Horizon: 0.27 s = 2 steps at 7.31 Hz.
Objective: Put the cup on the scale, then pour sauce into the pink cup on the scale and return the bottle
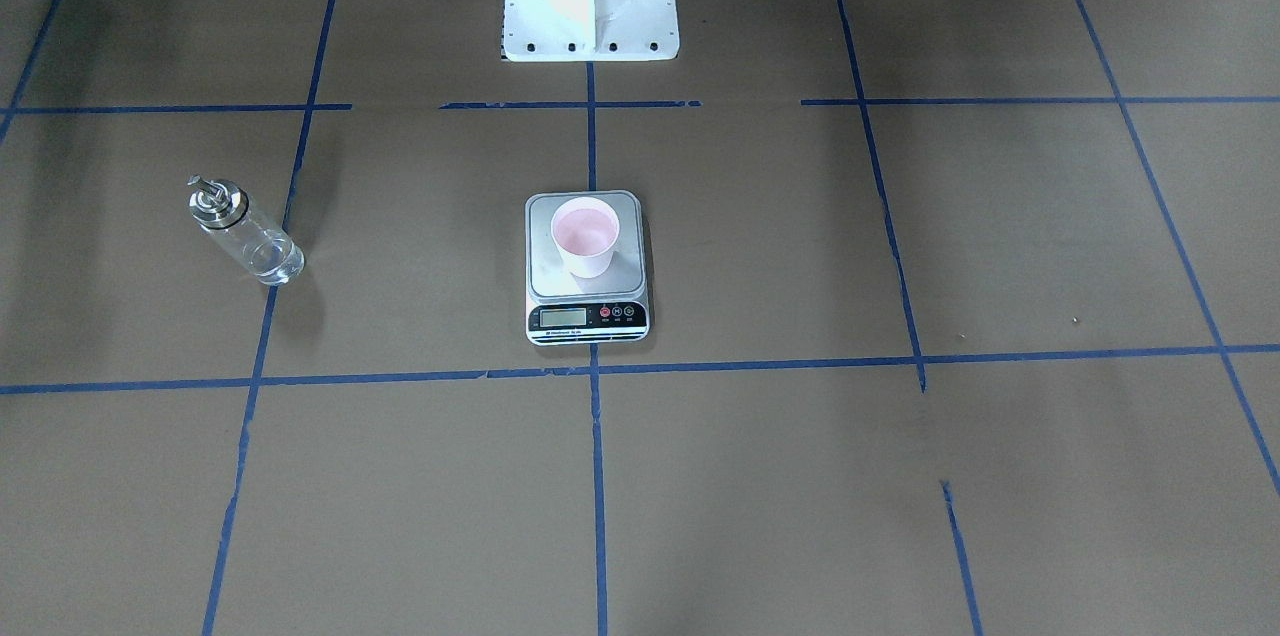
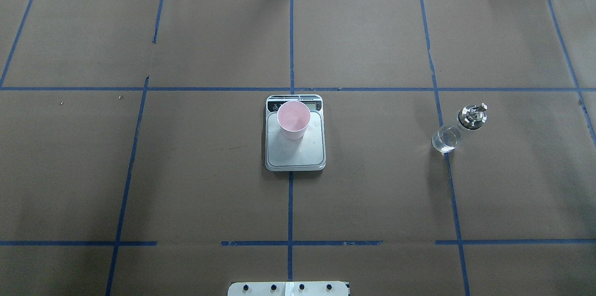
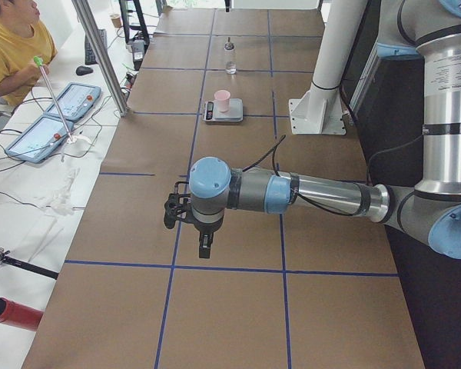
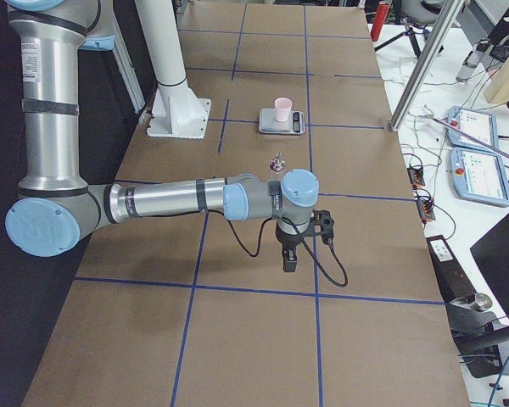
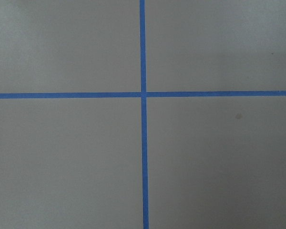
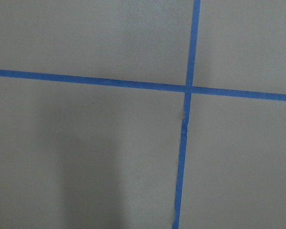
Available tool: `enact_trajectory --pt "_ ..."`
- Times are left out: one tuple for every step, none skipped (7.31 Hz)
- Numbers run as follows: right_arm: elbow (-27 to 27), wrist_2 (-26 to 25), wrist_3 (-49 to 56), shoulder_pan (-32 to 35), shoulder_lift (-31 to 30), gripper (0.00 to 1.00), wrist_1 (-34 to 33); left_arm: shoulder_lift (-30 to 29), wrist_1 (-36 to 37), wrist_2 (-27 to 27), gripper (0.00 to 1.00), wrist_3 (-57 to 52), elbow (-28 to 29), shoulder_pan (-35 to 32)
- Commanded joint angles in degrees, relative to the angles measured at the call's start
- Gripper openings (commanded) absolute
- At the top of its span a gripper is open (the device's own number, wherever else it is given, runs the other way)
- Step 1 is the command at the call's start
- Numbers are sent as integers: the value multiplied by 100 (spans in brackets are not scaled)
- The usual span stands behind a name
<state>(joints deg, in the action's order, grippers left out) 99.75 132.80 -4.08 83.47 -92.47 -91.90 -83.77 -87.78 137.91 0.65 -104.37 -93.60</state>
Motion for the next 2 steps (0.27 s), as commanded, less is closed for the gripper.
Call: enact_trajectory --pt "-17 -8 4 -6 0 100 -3 19 -81 -1 100 5 48 0" --pt "-43 -17 4 -23 9 100 5 36 -125 -1 100 -3 40 0"
